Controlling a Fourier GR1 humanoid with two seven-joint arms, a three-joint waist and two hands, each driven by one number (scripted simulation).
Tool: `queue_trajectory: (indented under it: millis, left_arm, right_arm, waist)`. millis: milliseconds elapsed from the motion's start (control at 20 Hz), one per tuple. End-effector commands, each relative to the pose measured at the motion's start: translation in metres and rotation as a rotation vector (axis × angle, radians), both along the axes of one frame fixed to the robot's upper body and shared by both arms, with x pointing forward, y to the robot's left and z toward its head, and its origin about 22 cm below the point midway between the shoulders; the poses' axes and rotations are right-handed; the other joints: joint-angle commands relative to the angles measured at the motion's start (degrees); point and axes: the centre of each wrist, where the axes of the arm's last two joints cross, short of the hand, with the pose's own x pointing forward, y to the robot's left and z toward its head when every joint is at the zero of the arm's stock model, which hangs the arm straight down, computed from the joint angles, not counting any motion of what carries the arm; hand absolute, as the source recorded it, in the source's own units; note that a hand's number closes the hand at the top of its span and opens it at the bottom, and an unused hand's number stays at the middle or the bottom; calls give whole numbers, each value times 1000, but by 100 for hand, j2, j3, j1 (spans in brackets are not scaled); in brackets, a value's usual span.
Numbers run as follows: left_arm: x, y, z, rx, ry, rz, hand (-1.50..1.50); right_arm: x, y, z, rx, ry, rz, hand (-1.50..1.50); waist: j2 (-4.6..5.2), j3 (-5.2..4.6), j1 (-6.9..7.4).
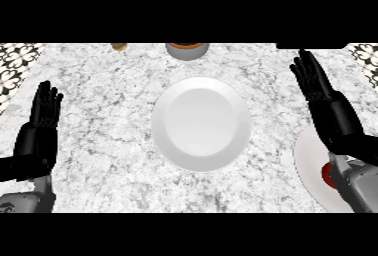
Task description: Pick the tomato from the plate and place it in the plate
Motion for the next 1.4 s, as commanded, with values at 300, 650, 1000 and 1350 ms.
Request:
queue_trajectory:
  millis: [300,650,1000,1350]
  left_arm:
    - [-18,5,-39,12,230,-83,0]
    - [-22,28,-67,-19,325,-147,0]
    - [-17,5,-74,-9,327,-179,0]
    - [-1,27,-58,-19,330,-160,0]
  right_arm:
    - [-14,-101,-18,-260,269,-256,150]
    - [-65,-74,-104,460,287,-537,-150]
    - [-124,-106,-85,308,291,-656,-150]
    - [-152,-164,-55,4,484,-606,-150]
  waist:
    - [273,-164,-256]
    - [150,-26,-63]
    - [142,-29,-69]
    - [160,-32,-60]
